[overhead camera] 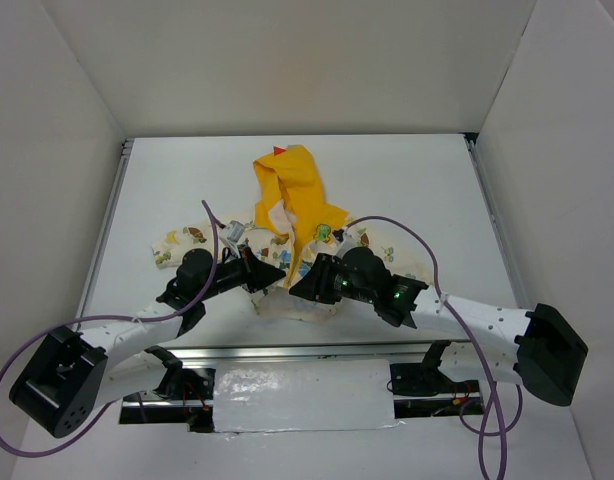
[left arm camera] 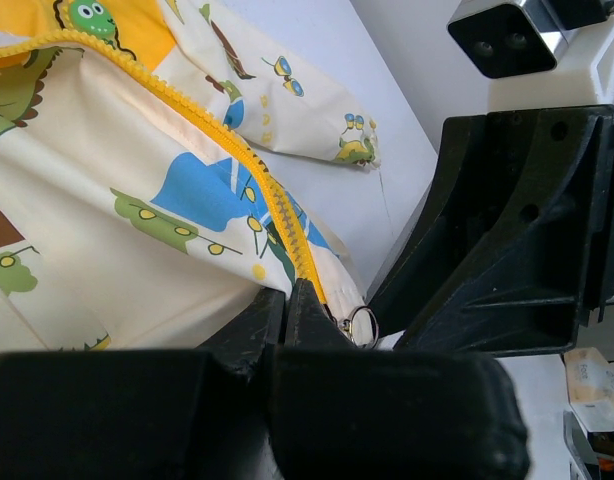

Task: Zip up the jacket

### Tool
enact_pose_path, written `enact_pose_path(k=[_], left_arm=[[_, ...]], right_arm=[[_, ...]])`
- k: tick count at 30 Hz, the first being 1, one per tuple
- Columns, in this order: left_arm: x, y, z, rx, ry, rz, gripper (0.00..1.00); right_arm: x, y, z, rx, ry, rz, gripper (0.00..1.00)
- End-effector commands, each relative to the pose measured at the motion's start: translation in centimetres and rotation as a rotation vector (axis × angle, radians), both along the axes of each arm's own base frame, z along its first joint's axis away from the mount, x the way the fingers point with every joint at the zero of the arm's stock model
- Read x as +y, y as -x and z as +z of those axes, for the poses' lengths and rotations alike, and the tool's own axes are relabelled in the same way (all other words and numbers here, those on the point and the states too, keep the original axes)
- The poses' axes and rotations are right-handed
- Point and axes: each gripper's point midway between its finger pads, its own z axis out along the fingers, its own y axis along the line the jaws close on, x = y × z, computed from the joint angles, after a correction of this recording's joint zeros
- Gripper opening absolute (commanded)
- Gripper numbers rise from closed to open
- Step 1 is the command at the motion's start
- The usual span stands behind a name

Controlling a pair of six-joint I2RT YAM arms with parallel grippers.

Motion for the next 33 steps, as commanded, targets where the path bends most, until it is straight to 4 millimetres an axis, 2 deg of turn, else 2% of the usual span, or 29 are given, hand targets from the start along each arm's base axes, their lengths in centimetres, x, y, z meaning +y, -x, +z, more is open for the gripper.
enact_pose_path(k=[1,7,14,24,33], left_arm=[[-0.7,-0.3,2.6,-0.106,0.029,-0.029,0.00],[-0.6,-0.3,2.4,-0.101,0.026,-0.029,0.00],[-0.6,-0.4,2.2,-0.099,0.017,-0.020,0.00],[-0.6,-0.5,2.2,-0.099,0.015,-0.019,0.00],[-0.6,-0.5,2.2,-0.099,0.021,-0.023,0.00]], right_arm=[[0.6,-0.3,2.2,-0.047,-0.046,-0.002,0.39],[1.2,-0.3,2.5,-0.045,-0.044,0.016,0.39],[0.6,-0.2,2.8,-0.051,-0.021,0.002,0.41],[1.1,0.0,3.2,-0.058,-0.012,0.019,0.41],[1.7,-0.6,2.5,-0.061,0.018,0.011,0.41]])
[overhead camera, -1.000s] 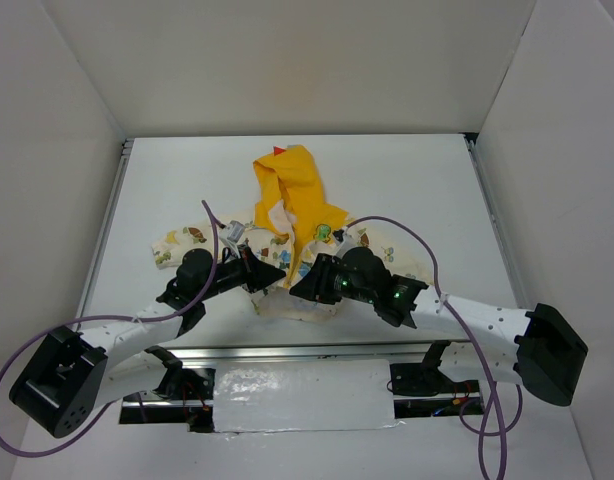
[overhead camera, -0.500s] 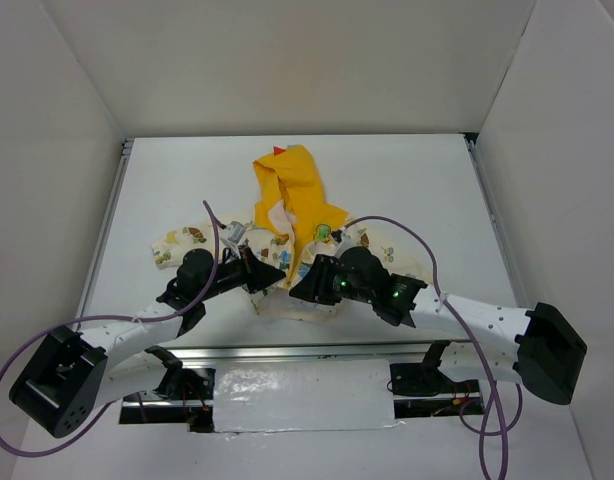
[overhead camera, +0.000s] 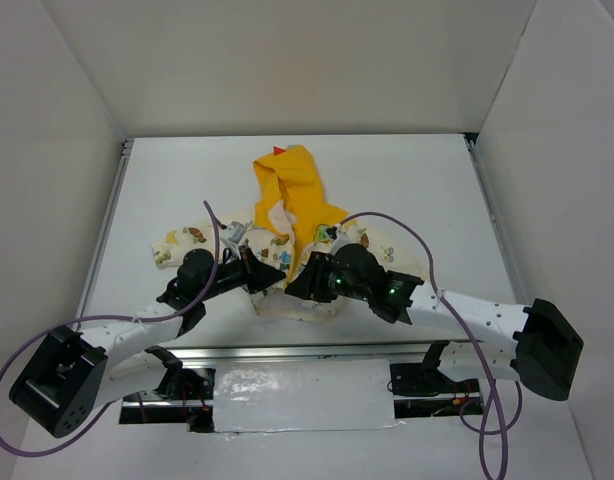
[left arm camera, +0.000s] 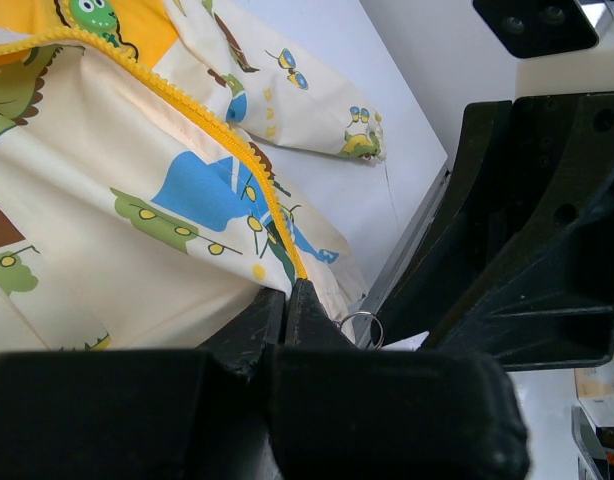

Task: Zip up the jacket

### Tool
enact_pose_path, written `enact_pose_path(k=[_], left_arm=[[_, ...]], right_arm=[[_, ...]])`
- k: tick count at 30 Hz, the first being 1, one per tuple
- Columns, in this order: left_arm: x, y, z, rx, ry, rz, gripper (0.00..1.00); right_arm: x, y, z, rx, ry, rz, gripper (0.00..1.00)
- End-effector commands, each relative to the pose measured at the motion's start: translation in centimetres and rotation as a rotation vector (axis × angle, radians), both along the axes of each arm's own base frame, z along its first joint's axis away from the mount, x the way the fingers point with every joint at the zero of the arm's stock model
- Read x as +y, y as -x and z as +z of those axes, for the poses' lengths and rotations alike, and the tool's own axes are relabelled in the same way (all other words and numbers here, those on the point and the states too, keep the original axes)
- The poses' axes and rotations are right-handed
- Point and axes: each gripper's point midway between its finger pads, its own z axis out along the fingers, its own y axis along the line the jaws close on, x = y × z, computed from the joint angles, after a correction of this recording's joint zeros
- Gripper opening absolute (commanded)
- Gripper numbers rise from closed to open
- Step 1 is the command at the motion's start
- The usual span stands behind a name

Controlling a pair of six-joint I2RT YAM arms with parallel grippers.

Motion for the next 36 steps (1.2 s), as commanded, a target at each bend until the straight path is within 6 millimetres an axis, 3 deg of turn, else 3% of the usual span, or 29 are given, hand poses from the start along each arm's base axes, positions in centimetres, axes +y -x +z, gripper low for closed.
enact_pose_path(k=[1,8,15,19,24,26,30,32,34,36], left_arm=[[-0.7,-0.6,2.5,-0.090,0.039,-0.018,0.00],[-0.7,-0.6,2.7,-0.095,0.035,-0.019,0.00],[-0.7,-0.6,2.8,-0.098,0.036,-0.019,0.00],[-0.8,-0.7,3.0,-0.102,0.040,-0.021,0.00],[-0.8,-0.6,2.8,-0.099,0.042,-0.026,0.00],[-0.8,-0.5,2.7,-0.096,0.044,-0.027,0.00],[-0.8,-0.1,2.3,-0.097,0.046,-0.039,0.00],[-0.9,0.1,2.2,-0.100,0.043,-0.050,0.00],[-0.9,0.2,2.2,-0.106,0.039,-0.059,0.00],[-1.1,0.5,2.3,-0.116,0.037,-0.072,0.00]], right_arm=[[1.2,-0.9,1.8,-0.049,-0.019,0.003,0.41],[1.3,-1.3,0.6,-0.034,0.001,-0.017,0.38],[1.0,-1.4,-0.1,-0.018,0.015,-0.038,0.19],[0.6,-1.6,-0.6,0.029,0.017,-0.091,0.00],[0.2,-2.0,-1.3,0.138,0.009,-0.193,0.00],[0.4,-1.8,-0.8,0.201,-0.053,-0.230,0.00],[0.7,-1.8,2.0,0.325,-0.235,-0.313,0.00],[0.6,-1.8,2.3,0.379,-0.256,-0.351,0.00],[0.7,-1.9,4.1,0.418,-0.318,-0.374,0.00],[0.0,-1.8,3.6,0.469,-0.293,-0.420,0.00]])
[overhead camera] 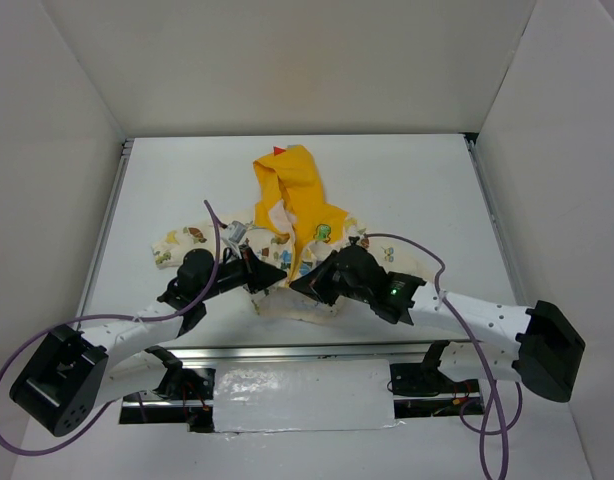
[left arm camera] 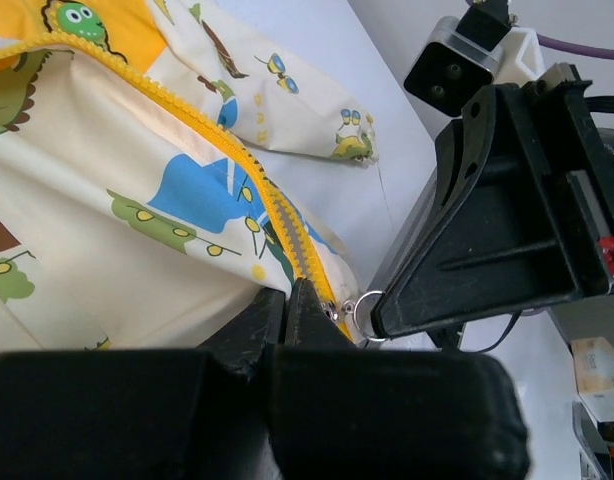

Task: Zip up the jacket

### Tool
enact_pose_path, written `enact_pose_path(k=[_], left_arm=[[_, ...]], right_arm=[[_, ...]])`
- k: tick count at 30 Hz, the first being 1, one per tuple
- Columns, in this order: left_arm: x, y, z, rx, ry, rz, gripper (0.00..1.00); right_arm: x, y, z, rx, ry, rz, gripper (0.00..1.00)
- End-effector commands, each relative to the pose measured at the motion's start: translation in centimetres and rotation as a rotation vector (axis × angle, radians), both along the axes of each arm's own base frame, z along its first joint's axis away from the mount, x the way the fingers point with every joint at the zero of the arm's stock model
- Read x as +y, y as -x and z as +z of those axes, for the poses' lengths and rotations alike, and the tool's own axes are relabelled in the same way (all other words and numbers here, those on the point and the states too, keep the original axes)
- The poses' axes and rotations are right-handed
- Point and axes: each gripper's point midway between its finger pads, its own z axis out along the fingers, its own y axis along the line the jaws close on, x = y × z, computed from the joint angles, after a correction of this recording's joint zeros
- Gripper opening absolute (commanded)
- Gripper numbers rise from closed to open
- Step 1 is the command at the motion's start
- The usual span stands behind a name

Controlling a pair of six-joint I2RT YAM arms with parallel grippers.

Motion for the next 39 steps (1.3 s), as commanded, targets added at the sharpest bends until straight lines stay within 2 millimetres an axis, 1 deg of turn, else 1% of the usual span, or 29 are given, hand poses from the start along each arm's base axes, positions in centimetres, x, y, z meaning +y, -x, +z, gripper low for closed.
enact_pose_path(k=[1,2,5,6,7,8,9,11,12,14,15,16,18,20,21,22,26,27,28,29,30,31,32,33,34,36,37,38,39], left_arm=[[-0.9,0.7,1.8,-0.101,0.025,-0.070,0.00],[-1.0,0.8,1.8,-0.103,0.024,-0.076,0.00],[-1.4,1.3,1.8,-0.116,0.023,-0.101,0.00],[-1.6,1.7,1.9,-0.118,0.026,-0.120,0.00],[-1.7,1.8,2.0,-0.121,0.028,-0.124,0.00],[-1.9,2.0,2.1,-0.125,0.030,-0.135,0.00],[-2.2,2.5,2.3,-0.132,0.036,-0.161,0.00],[-2.4,2.8,2.3,-0.134,0.037,-0.179,0.00],[-2.6,3.1,2.2,-0.133,0.034,-0.189,0.00],[-2.6,2.9,2.1,-0.128,0.026,-0.177,0.00],[-2.6,2.9,1.9,-0.124,0.023,-0.174,0.00],[-2.6,3.0,2.0,-0.128,0.024,-0.174,0.00],[-2.5,3.2,2.1,-0.136,0.031,-0.182,0.00],[-2.6,3.2,2.1,-0.137,0.032,-0.185,0.00],[-2.6,3.1,1.7,-0.124,0.021,-0.179,0.00],[-2.6,3.0,1.6,-0.122,0.017,-0.175,0.00],[-2.9,3.3,1.4,-0.123,0.016,-0.203,0.00],[-2.9,3.3,1.3,-0.122,0.011,-0.204,0.00],[-2.9,3.3,1.3,-0.121,0.009,-0.204,0.00],[-2.9,3.3,1.3,-0.122,0.010,-0.204,0.00],[-2.9,3.4,1.2,-0.118,0.006,-0.203,0.00],[-2.8,3.3,1.4,-0.124,0.008,-0.200,0.00],[-2.7,3.3,1.1,-0.118,-0.003,-0.189,0.00],[-2.6,3.3,1.3,-0.124,-0.003,-0.181,0.00],[-2.5,3.5,1.0,-0.115,-0.009,-0.178,0.00],[-2.2,3.6,1.1,-0.115,-0.005,-0.165,0.00],[-2.1,3.9,0.8,-0.109,-0.007,-0.167,0.00],[-2.0,4.1,0.5,-0.097,-0.012,-0.167,0.00],[-1.9,4.2,0.7,-0.103,-0.009,-0.157,0.00]], right_arm=[[-0.1,-0.6,3.7,0.090,-0.134,-0.124,0.00],[-0.4,-0.7,3.7,0.105,-0.141,-0.142,0.00],[-1.0,-1.1,3.7,0.163,-0.232,-0.193,0.00],[-1.3,-1.0,2.8,0.200,-0.249,-0.205,0.00],[-1.3,-1.4,3.4,0.207,-0.289,-0.208,0.00],[-1.2,-1.3,3.2,0.228,-0.294,-0.196,0.00],[-1.1,-1.5,3.5,0.223,-0.298,-0.195,0.00],[-1.4,-2.2,2.7,0.244,-0.274,-0.218,0.00],[-1.4,-2.5,2.7,0.246,-0.278,-0.220,0.00],[-1.7,-2.9,2.0,0.274,-0.262,-0.234,0.00],[-1.8,-3.1,2.0,0.279,-0.258,-0.243,0.00],[-2.2,-2.9,1.0,0.301,-0.225,-0.261,0.00],[-3.0,-3.4,0.0,0.330,-0.210,-0.320,0.00],[-3.6,-3.8,-0.4,0.354,-0.214,-0.354,0.00],[-4.3,-4.4,-0.7,0.361,-0.211,-0.383,0.00],[-4.5,-4.6,-0.7,0.364,-0.211,-0.399,0.00],[-4.9,-6.0,1.5,0.304,-0.255,-0.402,0.00],[-5.1,-6.5,2.1,0.288,-0.263,-0.410,0.00],[-5.2,-6.9,2.1,0.277,-0.254,-0.411,0.00],[-5.3,-7.5,2.8,0.258,-0.260,-0.414,0.00],[-5.7,-8.7,3.4,0.237,-0.258,-0.424,0.00],[-6.0,-9.0,2.7,0.242,-0.238,-0.431,0.00],[-6.0,-9.9,3.6,0.224,-0.245,-0.435,0.00],[-6.2,-10.6,3.7,0.215,-0.237,-0.442,0.00],[-6.5,-12.2,4.1,0.193,-0.221,-0.455,0.00],[-6.9,-13.8,4.0,0.186,-0.189,-0.468,0.00],[-7.0,-15.6,4.3,0.170,-0.169,-0.469,0.00],[-6.9,-16.4,4.1,0.173,-0.153,-0.466,0.00],[-6.8,-17.5,2.6,0.201,-0.116,-0.471,0.00]])
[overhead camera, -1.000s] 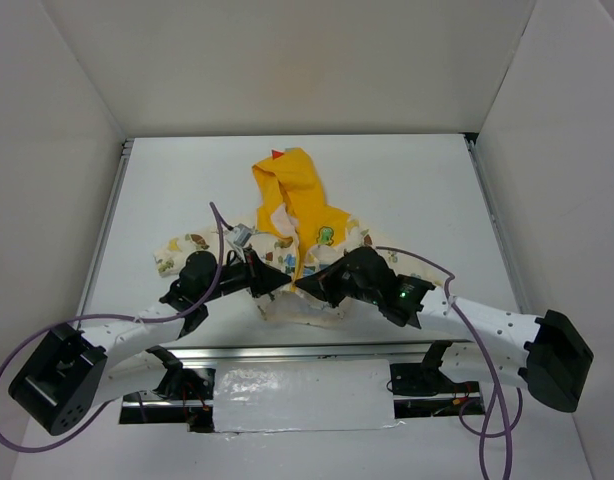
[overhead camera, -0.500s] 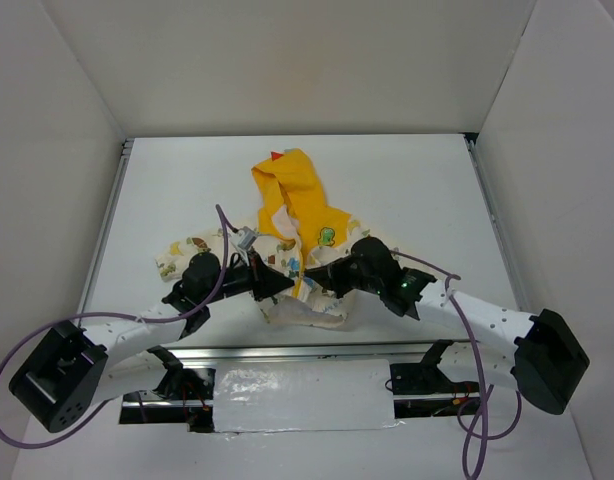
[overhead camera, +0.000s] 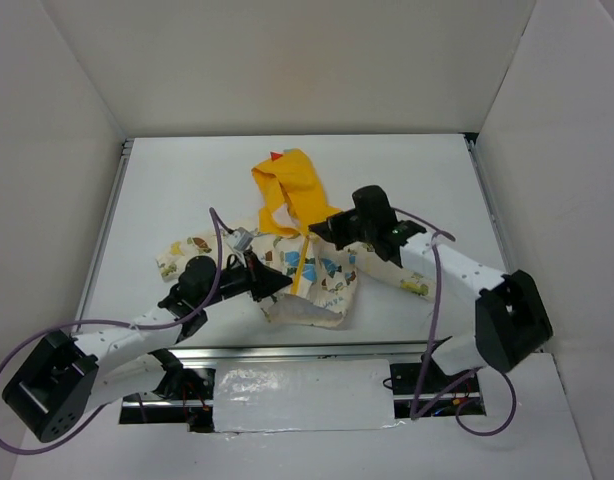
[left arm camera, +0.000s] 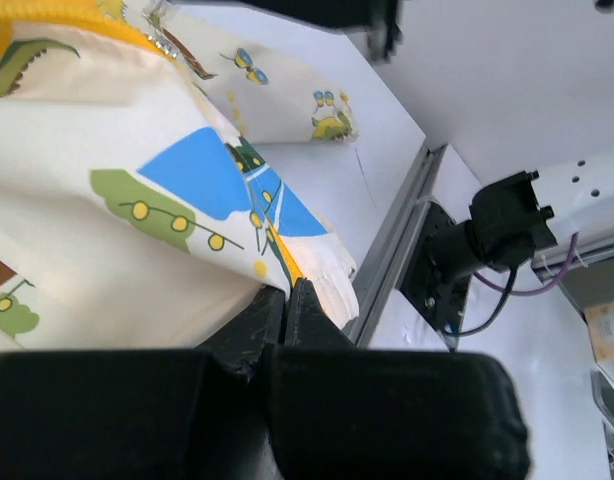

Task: Zip up the jacket

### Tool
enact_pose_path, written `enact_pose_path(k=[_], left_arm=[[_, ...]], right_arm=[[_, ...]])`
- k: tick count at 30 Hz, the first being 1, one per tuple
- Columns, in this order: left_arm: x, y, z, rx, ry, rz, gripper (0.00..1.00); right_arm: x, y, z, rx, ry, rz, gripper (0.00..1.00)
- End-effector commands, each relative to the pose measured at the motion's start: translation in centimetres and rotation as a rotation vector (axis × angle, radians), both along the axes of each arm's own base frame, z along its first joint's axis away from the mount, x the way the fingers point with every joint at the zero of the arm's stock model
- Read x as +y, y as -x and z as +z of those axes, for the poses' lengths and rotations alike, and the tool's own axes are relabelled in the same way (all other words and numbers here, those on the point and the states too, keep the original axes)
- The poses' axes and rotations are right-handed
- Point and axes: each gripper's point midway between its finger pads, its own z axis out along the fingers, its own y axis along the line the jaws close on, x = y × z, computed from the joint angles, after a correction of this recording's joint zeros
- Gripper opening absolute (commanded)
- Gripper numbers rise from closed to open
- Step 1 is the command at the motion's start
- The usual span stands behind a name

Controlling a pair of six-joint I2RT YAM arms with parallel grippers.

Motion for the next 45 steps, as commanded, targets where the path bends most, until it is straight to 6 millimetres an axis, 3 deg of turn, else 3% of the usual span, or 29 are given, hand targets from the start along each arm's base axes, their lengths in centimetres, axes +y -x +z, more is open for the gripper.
enact_pose_path(k=[1,3,4,6,7,9,10,11,13,14,15,17,18,23,27,29,30,31,32,33,36,37,38,39,41,42,43,44,45], left_arm=[[-0.1,2.3,-0.6,-0.006,-0.011,-0.075,0.00],[0.1,2.7,-0.8,0.003,-0.019,-0.067,0.00],[0.0,3.1,-0.8,0.004,-0.019,-0.073,0.00],[0.2,3.6,-1.2,0.012,-0.030,-0.060,0.00],[0.2,3.9,-1.3,0.006,-0.039,-0.062,0.00],[0.6,4.3,-2.0,0.018,-0.060,-0.045,0.00],[0.8,4.2,-2.2,0.022,-0.063,-0.031,0.00],[1.0,4.4,-2.3,0.024,-0.062,-0.026,0.00],[1.2,4.4,-2.7,0.043,-0.065,-0.010,0.00],[1.4,4.4,-2.6,0.043,-0.062,0.000,0.00],[1.6,4.5,-3.2,0.060,-0.074,0.011,0.00],[2.2,3.8,-3.4,0.061,-0.081,0.072,0.00],[2.5,3.6,-3.6,0.066,-0.088,0.100,0.00],[4.2,0.9,-4.7,0.104,-0.147,0.284,0.00],[4.0,-1.3,-3.9,0.136,-0.180,0.364,0.03],[4.4,-2.6,-3.9,0.169,-0.232,0.430,0.20],[4.6,-3.0,-3.8,0.176,-0.246,0.454,0.44],[5.1,-3.2,-3.3,0.198,-0.279,0.487,0.62],[6.1,-3.9,-3.1,0.210,-0.297,0.563,0.82],[7.0,-4.1,-2.4,0.211,-0.306,0.610,0.99],[11.4,-4.8,-0.5,0.227,-0.402,0.831,0.99],[12.4,-5.3,1.6,0.222,-0.389,0.897,0.99],[14.6,-4.7,1.1,0.274,-0.450,0.973,0.99],[16.0,-5.0,1.8,0.279,-0.466,1.039,0.99],[17.8,-5.6,4.2,0.288,-0.467,1.083,0.99],[17.7,-5.8,4.8,0.297,-0.463,1.061,0.99],[18.2,-6.4,7.0,0.280,-0.427,1.084,1.00],[18.5,-6.5,8.0,0.268,-0.431,1.088,0.99],[19.5,-6.4,8.4,0.273,-0.473,1.126,0.99]], right_arm=[[-1.5,-6.9,2.9,-0.130,0.070,-0.083,0.00],[-1.6,-9.1,0.9,-0.084,0.124,-0.085,0.00],[-2.0,-11.1,2.6,-0.116,0.117,-0.107,0.00],[-1.6,-12.6,0.6,-0.061,0.136,-0.074,0.00],[-1.3,-14.0,2.6,-0.104,0.121,-0.068,0.00],[-2.2,-16.0,1.0,-0.070,0.166,-0.090,0.00],[-2.3,-17.6,2.9,-0.115,0.164,-0.107,0.00],[-3.6,-18.9,1.1,-0.082,0.212,-0.129,0.00],[-4.4,-21.7,4.2,-0.152,0.225,-0.145,0.00],[-6.0,-22.8,2.4,-0.102,0.274,-0.160,0.00],[-6.6,-24.4,6.0,-0.177,0.285,-0.173,0.00],[-8.8,-25.8,7.0,-0.202,0.349,-0.178,0.00],[-9.5,-26.6,10.0,-0.269,0.355,-0.204,0.00],[-11.3,-27.0,16.7,-0.491,0.439,-0.181,0.00],[-8.4,-26.1,16.7,-0.621,0.421,0.027,0.00],[-7.8,-26.3,16.6,-0.672,0.434,0.085,0.18],[-7.6,-26.1,16.5,-0.676,0.442,0.110,0.62],[-7.7,-26.2,17.9,-0.729,0.477,0.122,0.93],[-8.0,-26.0,18.9,-0.756,0.501,0.121,0.98],[-9.0,-25.7,20.1,-0.780,0.554,0.113,1.00],[-11.3,-22.9,26.1,-0.866,0.634,0.044,1.00],[-12.5,-22.1,27.0,-0.877,0.700,0.023,1.00],[-13.1,-20.9,27.6,-0.878,0.736,0.020,1.00],[-14.0,-17.5,30.6,-0.940,0.786,0.022,1.00],[-14.5,-14.7,28.4,-0.907,0.844,0.067,1.00],[-15.4,-10.1,32.0,-1.011,0.869,0.039,1.00],[-15.6,-9.1,28.1,-0.942,0.880,0.084,1.00],[-15.9,-7.5,27.7,-0.950,0.880,0.089,1.00],[-16.6,-3.4,29.7,-1.029,0.882,0.067,1.00]])
